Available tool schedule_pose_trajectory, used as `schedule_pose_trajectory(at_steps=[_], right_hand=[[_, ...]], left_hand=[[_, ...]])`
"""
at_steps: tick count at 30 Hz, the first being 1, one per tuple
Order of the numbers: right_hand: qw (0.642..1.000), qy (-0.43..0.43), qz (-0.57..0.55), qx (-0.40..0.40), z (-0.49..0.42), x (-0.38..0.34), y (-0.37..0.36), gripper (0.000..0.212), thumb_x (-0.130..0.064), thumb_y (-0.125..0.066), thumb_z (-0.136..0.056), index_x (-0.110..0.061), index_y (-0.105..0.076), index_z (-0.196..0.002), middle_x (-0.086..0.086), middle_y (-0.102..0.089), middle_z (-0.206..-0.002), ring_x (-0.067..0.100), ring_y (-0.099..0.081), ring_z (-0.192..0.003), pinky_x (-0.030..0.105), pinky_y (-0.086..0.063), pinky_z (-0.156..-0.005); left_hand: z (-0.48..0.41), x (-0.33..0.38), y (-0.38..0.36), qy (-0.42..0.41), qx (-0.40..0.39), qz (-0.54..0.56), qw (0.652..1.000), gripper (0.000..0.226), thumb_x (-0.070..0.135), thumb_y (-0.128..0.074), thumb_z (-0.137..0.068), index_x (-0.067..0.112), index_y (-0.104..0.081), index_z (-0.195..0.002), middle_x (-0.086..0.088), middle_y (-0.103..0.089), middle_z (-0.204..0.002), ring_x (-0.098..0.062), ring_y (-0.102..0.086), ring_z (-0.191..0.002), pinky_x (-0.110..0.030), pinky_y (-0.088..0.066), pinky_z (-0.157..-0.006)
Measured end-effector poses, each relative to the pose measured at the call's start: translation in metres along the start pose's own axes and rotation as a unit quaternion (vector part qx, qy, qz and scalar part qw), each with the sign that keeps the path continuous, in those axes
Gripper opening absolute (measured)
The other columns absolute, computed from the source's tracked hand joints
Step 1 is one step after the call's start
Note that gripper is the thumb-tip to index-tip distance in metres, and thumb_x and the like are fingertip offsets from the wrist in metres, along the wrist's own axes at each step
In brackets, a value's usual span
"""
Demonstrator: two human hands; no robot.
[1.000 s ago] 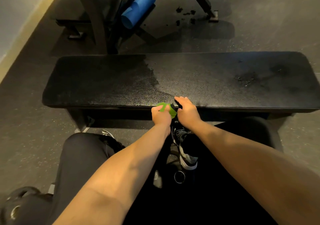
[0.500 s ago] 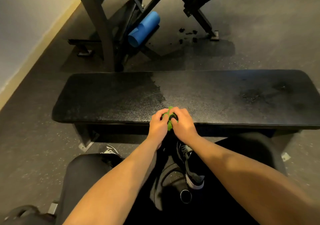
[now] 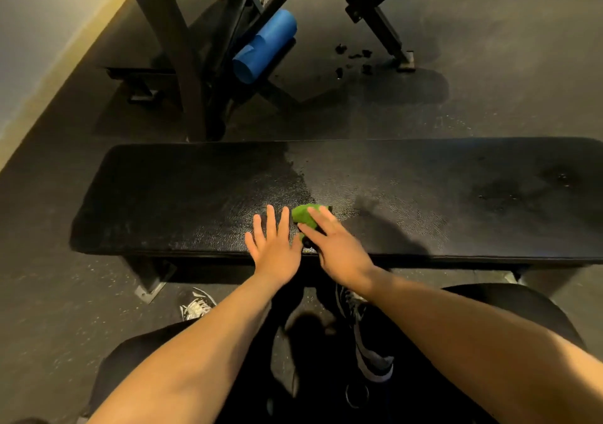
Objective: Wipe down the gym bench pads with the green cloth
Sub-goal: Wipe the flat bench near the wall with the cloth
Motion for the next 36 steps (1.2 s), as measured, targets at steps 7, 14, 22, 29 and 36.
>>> schedule_pose_trajectory(at_steps=[7,14,22,29,36], right_hand=[[0.985,-0.156,0.03,0.062,-0.054,0.068,0.056,0.065,0.0,-0.055,-0.086,-0.029,-0.048,-0.144,0.004,-0.022,-0.161,0.033,-0.026,-0.143,0.044,-0.034,-0.112],[0.995,-0.078,-0.016,0.056,-0.013,-0.001,0.016,0.04,-0.021,-0.043,-0.098,-0.02,-0.059,-0.135,0.004,-0.036,-0.157,0.031,-0.027,-0.147,0.044,-0.032,-0.118],[0.995,-0.083,-0.06,-0.003,0.014,0.044,0.04,0.059,-0.001,-0.048,-0.094,-0.037,-0.054,-0.14,-0.005,-0.029,-0.161,0.021,-0.027,-0.148,0.041,-0.028,-0.119],[0.97,-0.184,-0.105,0.118,0.053,0.013,0.031,0.064,0.013,-0.046,-0.079,-0.026,-0.068,-0.126,0.003,-0.048,-0.15,0.02,-0.039,-0.142,0.026,-0.027,-0.117],[0.989,-0.071,-0.123,0.044,0.051,0.016,0.029,0.057,0.007,-0.049,-0.077,-0.021,-0.072,-0.121,0.0,-0.052,-0.146,0.018,-0.043,-0.139,0.02,-0.025,-0.116]], left_hand=[[-0.005,0.001,-0.006,0.0,-0.017,0.015,1.0,0.064,0.05,-0.028,-0.104,0.041,0.006,-0.158,0.007,0.027,-0.164,-0.024,0.028,-0.149,-0.051,0.018,-0.117],[0.0,0.004,0.001,0.019,-0.032,0.004,0.999,0.064,0.049,-0.025,-0.103,0.043,0.01,-0.157,0.006,0.028,-0.163,-0.025,0.027,-0.15,-0.053,0.016,-0.119],[0.006,0.013,0.01,0.04,-0.083,-0.002,0.996,0.066,0.048,-0.026,-0.104,0.042,0.013,-0.156,0.006,0.032,-0.161,-0.024,0.03,-0.148,-0.054,0.016,-0.12],[0.028,0.031,-0.005,0.03,-0.101,0.015,0.994,0.075,0.05,-0.034,-0.102,0.039,0.017,-0.156,0.002,0.038,-0.158,-0.027,0.035,-0.146,-0.055,0.018,-0.118],[0.032,0.026,-0.007,0.023,-0.089,0.0,0.996,0.073,0.053,-0.033,-0.102,0.042,0.016,-0.155,0.005,0.036,-0.159,-0.025,0.034,-0.147,-0.052,0.016,-0.119]])
Point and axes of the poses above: each hand's wrist, its own z-axis away from the middle knuckle, its own y-axis out of the back of the hand, x = y × z, the point moved 3 cm from there along -z, towards the middle knuckle
